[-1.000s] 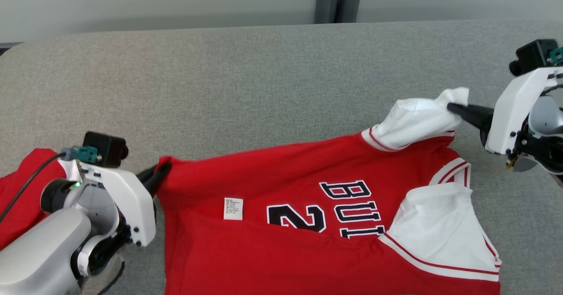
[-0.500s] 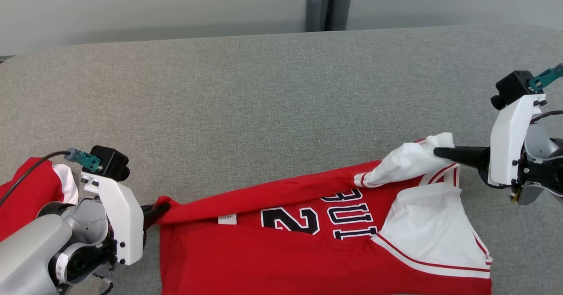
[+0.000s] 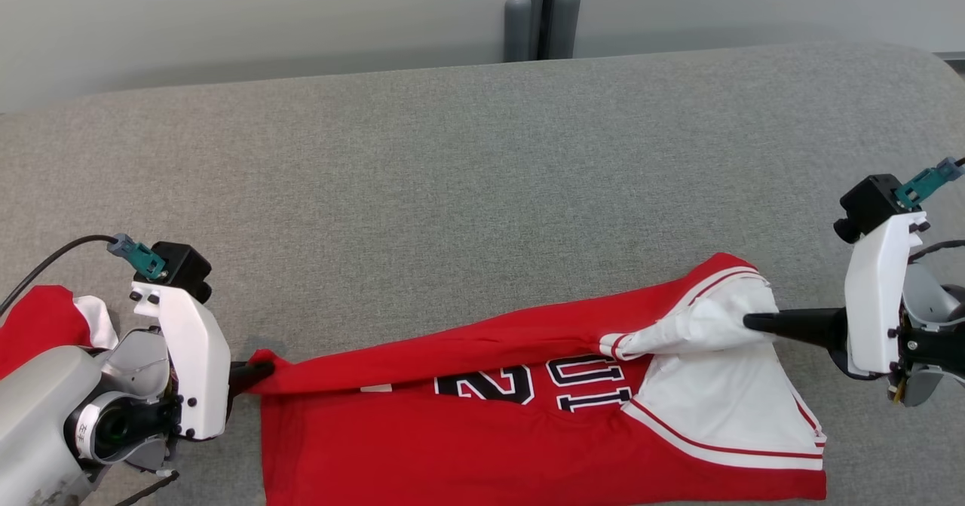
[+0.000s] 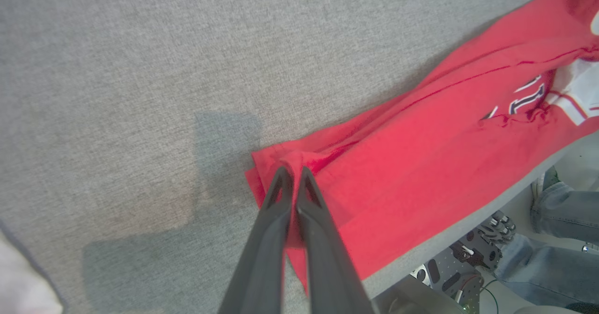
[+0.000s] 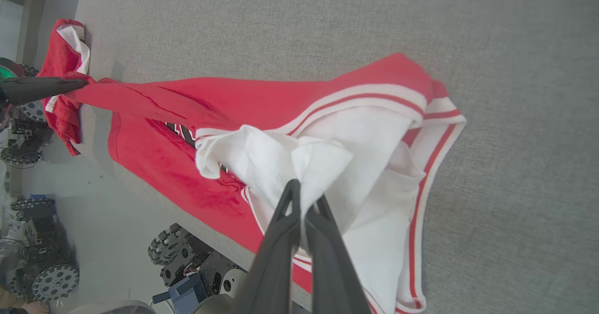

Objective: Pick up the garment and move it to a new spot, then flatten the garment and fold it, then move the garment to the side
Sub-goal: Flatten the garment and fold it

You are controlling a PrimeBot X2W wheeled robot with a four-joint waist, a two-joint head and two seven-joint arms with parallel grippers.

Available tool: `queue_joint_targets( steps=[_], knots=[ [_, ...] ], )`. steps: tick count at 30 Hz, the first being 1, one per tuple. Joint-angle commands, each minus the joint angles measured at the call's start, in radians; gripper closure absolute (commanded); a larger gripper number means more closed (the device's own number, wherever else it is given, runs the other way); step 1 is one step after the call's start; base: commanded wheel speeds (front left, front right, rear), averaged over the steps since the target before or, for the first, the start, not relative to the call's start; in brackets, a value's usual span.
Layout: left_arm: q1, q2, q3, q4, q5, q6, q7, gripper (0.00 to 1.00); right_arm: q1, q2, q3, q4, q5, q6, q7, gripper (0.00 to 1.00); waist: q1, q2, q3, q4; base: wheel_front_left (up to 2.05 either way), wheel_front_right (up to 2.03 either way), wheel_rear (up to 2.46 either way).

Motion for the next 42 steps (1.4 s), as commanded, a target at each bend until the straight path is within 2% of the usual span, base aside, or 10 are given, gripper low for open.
queue_joint_targets(
  steps=[1,23,24,25,26,27,28,29,37,42],
  knots=[
    [-0.017,0.005,0.000,0.010,-0.008,-0.008,0.010,1.00,0.021,-0.015,-0.002,-0.020,0.013,0.001,-0.002,1.00,0.0000,-0.0001,-0.002,-0.004,0.00,0.00,0.00],
    [0.027,0.016,-0.032,0.041,-0.007,-0.015,0.044,1.00,0.139,-0.074,0.034,-0.138,0.032,0.001,-0.051,1.00,0.0000,-0.0001,-0.014,-0.017,0.00,0.00,0.00],
    [0.027,0.016,-0.032,0.040,-0.009,-0.015,0.045,1.00,0.144,-0.074,0.036,-0.136,0.033,0.001,-0.052,0.82,0.0000,-0.0001,-0.014,-0.017,0.00,0.00,0.00],
    [0.028,0.016,-0.033,0.038,-0.011,-0.016,0.045,1.00,0.149,-0.073,0.039,-0.133,0.032,0.001,-0.055,0.70,0.0000,-0.0001,-0.014,-0.018,0.00,0.00,0.00],
    [0.032,0.016,-0.034,0.037,-0.015,-0.017,0.048,1.00,0.150,-0.072,0.042,-0.130,0.031,0.001,-0.056,0.45,0.0000,-0.0001,-0.014,-0.018,0.00,0.00,0.00],
    [0.041,0.016,-0.037,0.034,-0.017,-0.021,0.053,0.64,0.149,-0.068,0.045,-0.123,0.027,0.001,-0.059,0.00,0.0000,-0.0001,-0.014,-0.019,0.00,0.00,0.00],
    [0.045,0.017,-0.038,0.033,-0.019,-0.023,0.054,0.08,0.148,-0.066,0.047,-0.119,0.026,0.001,-0.060,0.00,0.0000,-0.0001,-0.014,-0.020,0.00,0.00,0.00],
    [0.047,0.017,-0.040,0.032,-0.021,-0.024,0.057,0.00,0.149,-0.064,0.048,-0.117,0.025,0.001,-0.060,0.00,0.0000,-0.0001,-0.015,-0.020,0.00,0.00,0.00],
    [0.039,0.036,-0.022,0.014,-0.012,-0.009,0.029,0.00,0.171,-0.090,0.031,-0.139,0.044,0.001,-0.106,0.00,0.0000,-0.0001,-0.027,-0.017,0.00,0.00,0.00],
    [0.027,0.069,0.023,-0.032,0.001,0.011,-0.048,0.00,0.181,-0.117,-0.017,-0.159,0.039,0.001,-0.225,0.00,0.0000,-0.0001,-0.032,-0.013,0.00,0.00,0.00]
  ],
)
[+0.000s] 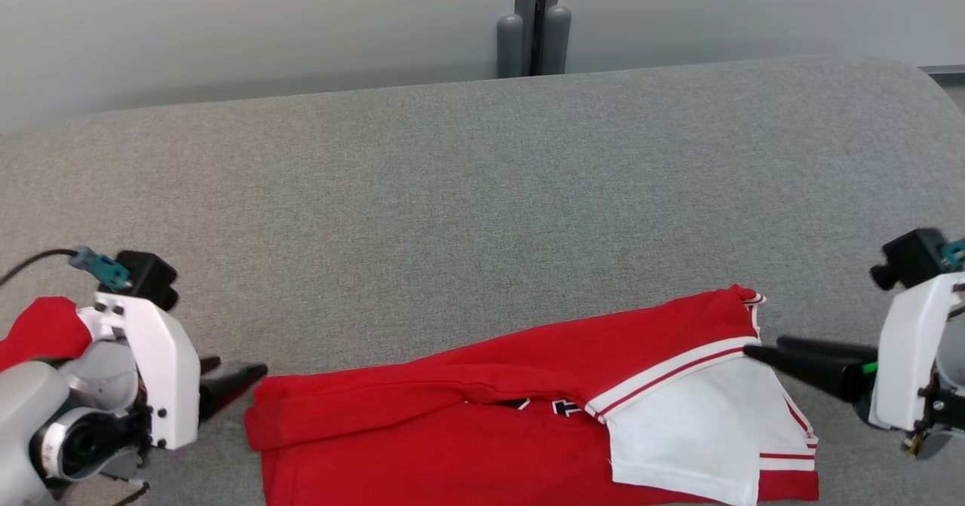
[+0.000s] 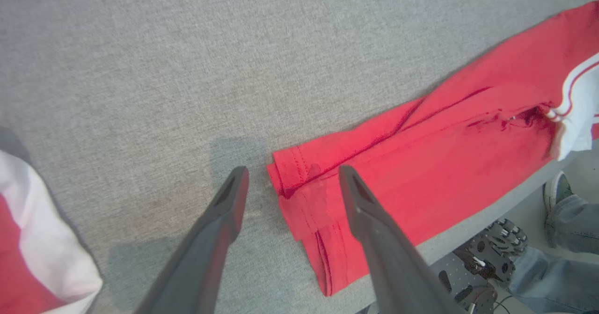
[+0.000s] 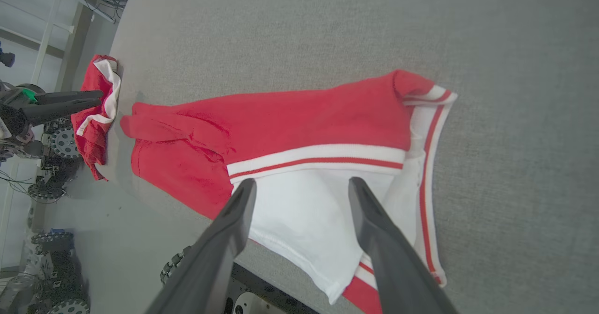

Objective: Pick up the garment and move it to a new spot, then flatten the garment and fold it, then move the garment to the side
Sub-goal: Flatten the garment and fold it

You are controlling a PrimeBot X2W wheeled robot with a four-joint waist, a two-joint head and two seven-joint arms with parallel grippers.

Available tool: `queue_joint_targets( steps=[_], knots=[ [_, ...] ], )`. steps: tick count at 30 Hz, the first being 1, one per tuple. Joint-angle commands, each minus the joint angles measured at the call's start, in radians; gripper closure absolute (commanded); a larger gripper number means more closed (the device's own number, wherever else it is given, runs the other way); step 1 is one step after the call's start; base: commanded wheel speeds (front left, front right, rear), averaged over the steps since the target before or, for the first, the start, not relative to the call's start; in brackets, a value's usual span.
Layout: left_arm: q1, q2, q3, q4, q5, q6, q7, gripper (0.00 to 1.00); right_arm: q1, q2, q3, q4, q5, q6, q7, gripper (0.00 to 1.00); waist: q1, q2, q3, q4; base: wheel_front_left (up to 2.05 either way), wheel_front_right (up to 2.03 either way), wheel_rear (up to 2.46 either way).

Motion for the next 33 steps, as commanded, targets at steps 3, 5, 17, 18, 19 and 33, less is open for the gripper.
queue_joint_targets(
  steps=[3,5,17,18,19,33],
  knots=[
    [-0.014,0.029,0.037,-0.042,0.035,0.027,-0.082,0.00,0.024,-0.013,-0.037,-0.007,-0.029,0.001,-0.114,0.00,0.0000,-0.0001,0.000,0.005,0.00,0.00,0.00],
    [-0.001,0.041,0.058,-0.069,0.054,0.047,-0.150,0.00,0.031,-0.011,-0.062,-0.003,-0.047,0.001,-0.194,0.00,0.0000,-0.0001,0.000,0.009,0.00,0.00,0.00],
    [0.142,0.013,0.148,-0.180,0.174,0.218,-0.567,0.00,0.134,0.094,-0.166,0.144,-0.176,0.001,-0.601,0.00,0.0000,-0.0001,-0.017,0.023,0.00,0.00,0.00],
    [0.157,0.006,0.153,-0.186,0.183,0.235,-0.603,0.00,0.146,0.111,-0.176,0.159,-0.187,0.001,-0.615,0.00,0.0000,-0.0001,-0.019,0.024,0.00,0.00,0.00],
    [0.174,-0.003,0.161,-0.191,0.189,0.253,-0.639,0.00,0.157,0.129,-0.190,0.178,-0.198,0.001,-0.626,0.00,0.0000,-0.0001,-0.021,0.024,0.00,0.00,0.00],
    [0.396,-0.198,0.424,-0.213,0.392,0.400,-0.827,0.00,0.400,0.442,-0.711,0.224,-0.599,0.001,-0.644,0.00,0.0000,-0.0001,-0.044,0.023,0.00,0.00,0.00]
  ],
)
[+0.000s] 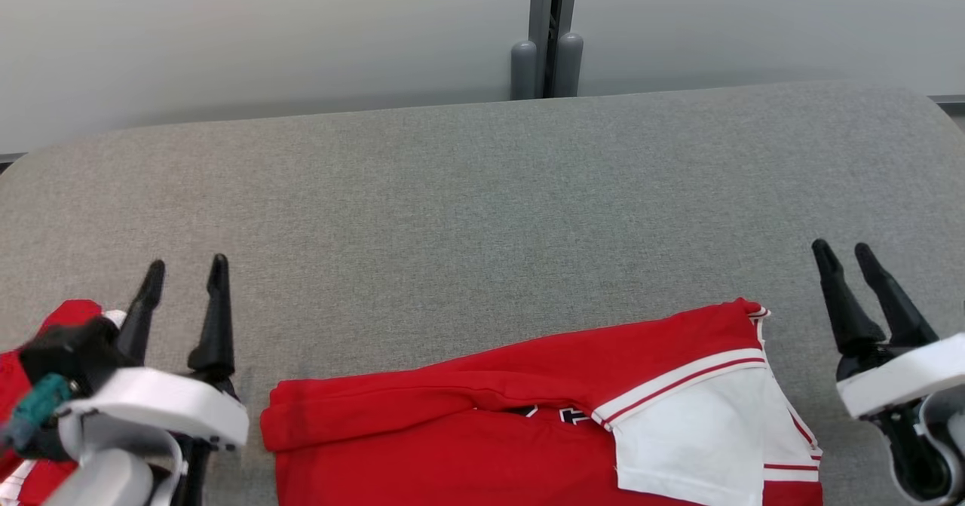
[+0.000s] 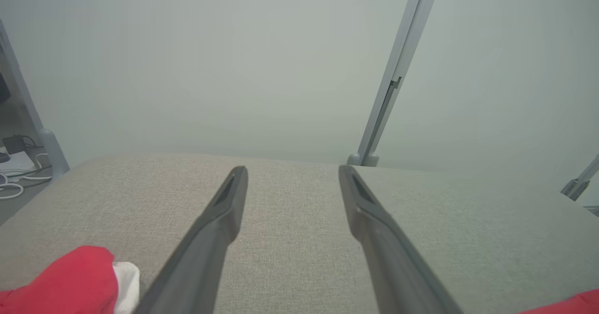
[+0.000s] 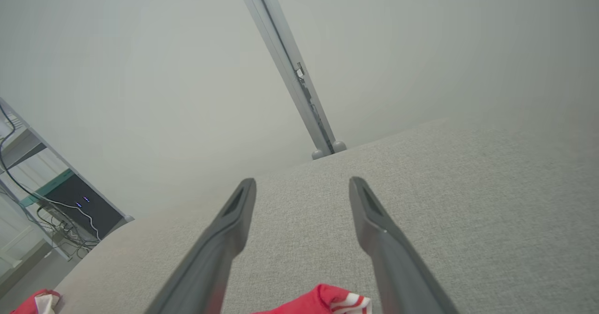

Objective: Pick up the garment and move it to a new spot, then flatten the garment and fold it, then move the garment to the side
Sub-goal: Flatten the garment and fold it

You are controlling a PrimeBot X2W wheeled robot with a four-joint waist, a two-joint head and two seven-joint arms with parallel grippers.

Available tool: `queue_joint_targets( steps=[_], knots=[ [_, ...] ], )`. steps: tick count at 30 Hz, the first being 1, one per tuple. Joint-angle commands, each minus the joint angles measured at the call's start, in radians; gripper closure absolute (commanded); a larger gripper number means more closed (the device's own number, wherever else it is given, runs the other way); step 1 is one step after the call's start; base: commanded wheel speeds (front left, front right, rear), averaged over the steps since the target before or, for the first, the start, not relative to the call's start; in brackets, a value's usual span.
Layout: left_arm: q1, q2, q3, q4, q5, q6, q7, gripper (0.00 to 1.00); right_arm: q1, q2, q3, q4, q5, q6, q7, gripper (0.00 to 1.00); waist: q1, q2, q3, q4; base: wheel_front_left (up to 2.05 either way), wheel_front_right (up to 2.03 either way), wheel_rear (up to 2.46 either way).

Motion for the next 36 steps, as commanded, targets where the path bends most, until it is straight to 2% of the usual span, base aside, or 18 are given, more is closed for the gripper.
queue_joint_targets(
  steps=[1,6,11,15,25,36],
  knots=[
    [0.030,-0.013,0.011,0.001,0.018,-0.003,-0.001,0.00,0.023,0.011,-0.016,-0.008,-0.025,0.001,-0.005,0.00,0.0000,0.0000,0.000,0.001,0.00,0.00,0.00],
    [0.110,-0.124,0.136,0.015,0.149,-0.055,-0.001,0.00,0.096,0.088,-0.113,-0.021,-0.193,0.001,-0.004,0.00,0.0000,0.0000,0.002,0.004,0.00,0.00,0.00],
    [0.167,-0.235,0.231,0.043,0.249,-0.132,-0.001,0.00,0.126,0.114,-0.097,0.052,-0.273,0.001,0.018,0.00,0.0000,0.0000,0.006,0.006,0.00,0.00,0.00],
    [0.184,-0.292,0.281,0.073,0.306,-0.190,-0.001,0.00,0.121,0.115,-0.074,0.091,-0.282,0.001,0.062,0.00,0.0000,0.0000,0.010,0.009,0.00,0.00,0.00],
    [0.162,-0.365,0.350,0.131,0.391,-0.283,-0.002,0.00,0.072,0.115,-0.023,0.192,-0.257,0.001,0.214,0.00,0.0000,0.0000,0.014,0.013,0.00,0.00,0.00],
    [0.155,-0.407,0.381,0.164,0.438,-0.332,-0.002,0.00,0.040,0.116,-0.010,0.287,-0.208,0.001,0.340,0.00,0.0000,0.0000,0.029,0.035,0.00,0.00,0.00]
  ],
)
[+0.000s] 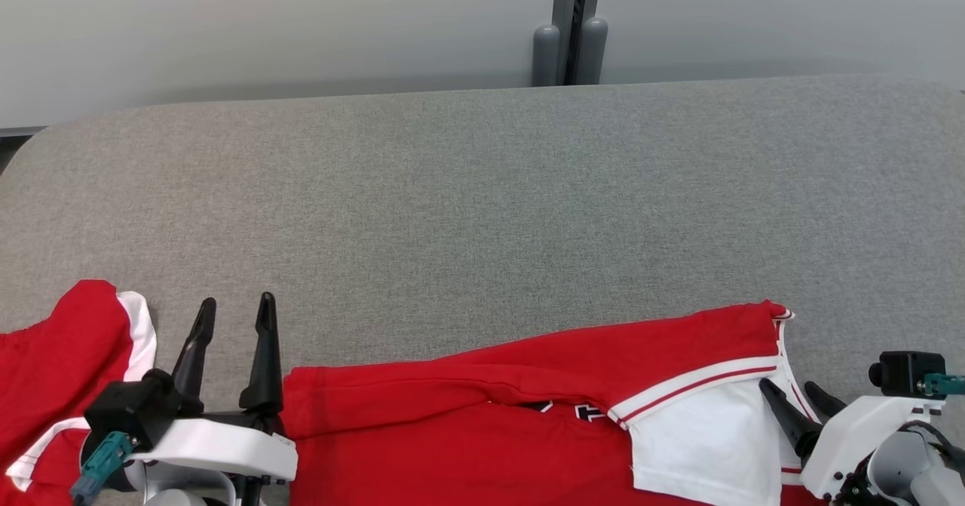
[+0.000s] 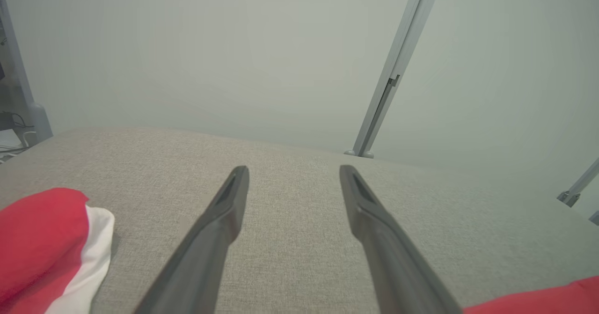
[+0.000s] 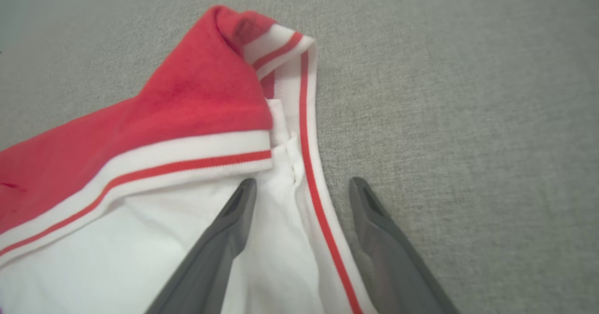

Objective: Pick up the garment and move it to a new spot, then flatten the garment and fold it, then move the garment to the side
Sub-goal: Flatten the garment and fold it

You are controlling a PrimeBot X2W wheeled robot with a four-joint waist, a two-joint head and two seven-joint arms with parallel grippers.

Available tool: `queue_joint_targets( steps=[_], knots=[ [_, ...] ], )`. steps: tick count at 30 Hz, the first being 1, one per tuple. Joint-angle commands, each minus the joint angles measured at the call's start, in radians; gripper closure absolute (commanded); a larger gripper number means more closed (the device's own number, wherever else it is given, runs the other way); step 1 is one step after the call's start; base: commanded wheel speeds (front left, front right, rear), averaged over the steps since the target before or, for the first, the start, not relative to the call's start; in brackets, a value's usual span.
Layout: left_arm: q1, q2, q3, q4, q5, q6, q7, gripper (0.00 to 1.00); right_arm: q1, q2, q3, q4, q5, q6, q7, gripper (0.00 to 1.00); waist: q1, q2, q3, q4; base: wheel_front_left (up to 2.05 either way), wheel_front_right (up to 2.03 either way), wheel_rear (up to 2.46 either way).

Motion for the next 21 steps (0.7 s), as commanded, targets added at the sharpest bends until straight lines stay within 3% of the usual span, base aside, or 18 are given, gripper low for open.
queue_joint_targets(
  steps=[1,9,10,11,12,13,21],
  knots=[
    [-0.013,-0.003,0.006,0.005,0.009,-0.009,-0.001,0.00,-0.008,-0.003,0.011,0.011,0.009,0.001,0.019,0.00,0.0000,0.0000,0.002,0.004,0.00,0.00,0.00],
    [-0.028,-0.032,0.026,0.033,0.032,-0.038,-0.001,0.00,0.006,0.019,0.073,0.037,0.100,0.002,0.155,0.00,0.0000,0.0000,0.010,0.023,0.00,0.00,0.00],
    [-0.029,-0.034,0.028,0.035,0.035,-0.042,-0.001,0.00,0.005,0.024,0.084,0.028,0.115,0.003,0.168,0.04,0.0000,0.0000,0.011,0.025,0.00,0.00,0.00],
    [-0.030,-0.036,0.030,0.036,0.036,-0.044,-0.001,0.00,0.005,0.026,0.093,0.017,0.127,0.004,0.174,0.55,0.0000,0.0000,0.012,0.027,0.00,0.00,0.00],
    [-0.031,-0.039,0.032,0.037,0.039,-0.046,-0.001,0.00,0.004,0.024,0.102,0.008,0.136,0.004,0.176,0.83,0.0000,0.0000,0.013,0.028,0.00,0.00,0.00],
    [-0.029,-0.043,0.034,0.038,0.043,-0.051,-0.001,0.00,0.002,0.021,0.111,0.001,0.144,0.004,0.177,1.00,0.0000,0.0000,0.014,0.029,0.00,0.00,0.00],
    [-0.024,-0.057,0.052,0.052,0.059,-0.066,-0.001,0.00,-0.036,-0.037,0.141,-0.036,0.171,0.003,0.117,1.00,0.0000,0.0000,0.005,0.027,0.00,0.00,0.00]
  ],
)
